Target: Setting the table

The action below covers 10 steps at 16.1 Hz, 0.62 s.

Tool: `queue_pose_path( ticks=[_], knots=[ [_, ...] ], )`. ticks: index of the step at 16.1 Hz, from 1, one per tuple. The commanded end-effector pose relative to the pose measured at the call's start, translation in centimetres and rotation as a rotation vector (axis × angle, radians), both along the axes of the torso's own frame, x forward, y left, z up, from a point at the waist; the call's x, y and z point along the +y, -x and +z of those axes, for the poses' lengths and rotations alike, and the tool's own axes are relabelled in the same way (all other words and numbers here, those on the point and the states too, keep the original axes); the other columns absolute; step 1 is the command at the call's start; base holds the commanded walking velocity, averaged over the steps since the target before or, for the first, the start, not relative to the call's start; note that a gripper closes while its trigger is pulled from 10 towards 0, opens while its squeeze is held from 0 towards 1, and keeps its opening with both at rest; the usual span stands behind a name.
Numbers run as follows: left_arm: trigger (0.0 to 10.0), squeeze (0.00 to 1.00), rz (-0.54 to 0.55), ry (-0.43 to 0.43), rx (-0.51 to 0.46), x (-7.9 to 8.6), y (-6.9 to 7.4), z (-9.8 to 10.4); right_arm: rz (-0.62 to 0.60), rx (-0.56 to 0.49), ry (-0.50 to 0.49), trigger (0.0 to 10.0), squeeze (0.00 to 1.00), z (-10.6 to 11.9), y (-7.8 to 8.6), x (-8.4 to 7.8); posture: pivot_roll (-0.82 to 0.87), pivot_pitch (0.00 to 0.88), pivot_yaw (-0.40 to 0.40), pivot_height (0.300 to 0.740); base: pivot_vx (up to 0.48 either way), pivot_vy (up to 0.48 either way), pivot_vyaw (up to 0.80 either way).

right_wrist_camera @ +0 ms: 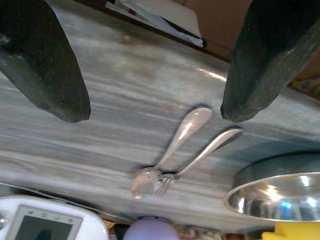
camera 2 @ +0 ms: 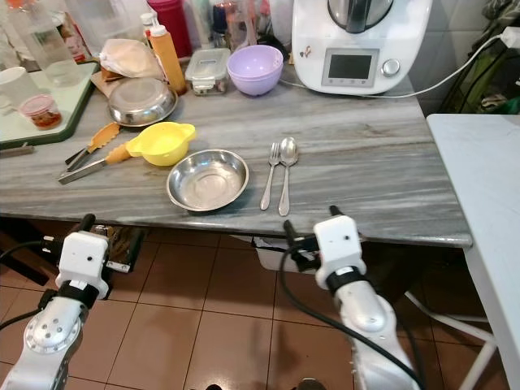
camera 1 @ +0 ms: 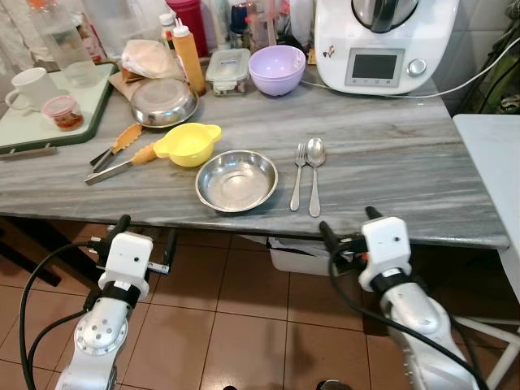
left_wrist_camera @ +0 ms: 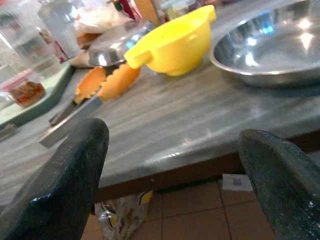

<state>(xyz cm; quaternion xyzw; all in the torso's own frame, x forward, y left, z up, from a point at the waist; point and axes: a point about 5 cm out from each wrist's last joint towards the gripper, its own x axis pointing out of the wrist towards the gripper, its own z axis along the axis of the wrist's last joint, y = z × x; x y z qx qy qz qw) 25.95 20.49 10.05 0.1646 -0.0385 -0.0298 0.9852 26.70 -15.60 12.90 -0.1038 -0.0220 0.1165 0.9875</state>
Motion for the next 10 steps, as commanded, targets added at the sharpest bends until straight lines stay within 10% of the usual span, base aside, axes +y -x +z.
queue_pose_path(
  ticks=[1, 10],
  knots=[
    [10.0, 0.00, 0.037, 0.002, -0.009, 0.5, 0.0, -0.1, -0.008, -0.009, 0.003, 10.0, 1.00, 0.3, 0.0, -0.7, -0.26, 0.130, 0.126, 0.740, 0.000, 0.000, 0.00],
    [10.0, 0.00, 0.108, -0.038, -0.046, 2.7, -0.3, 1.0, -0.081, 0.001, 0.004, 10.0, 1.00, 0.0, -0.3, -2.4, -0.23, 0.107, 0.116, 0.740, 0.000, 0.000, 0.00]
  ],
)
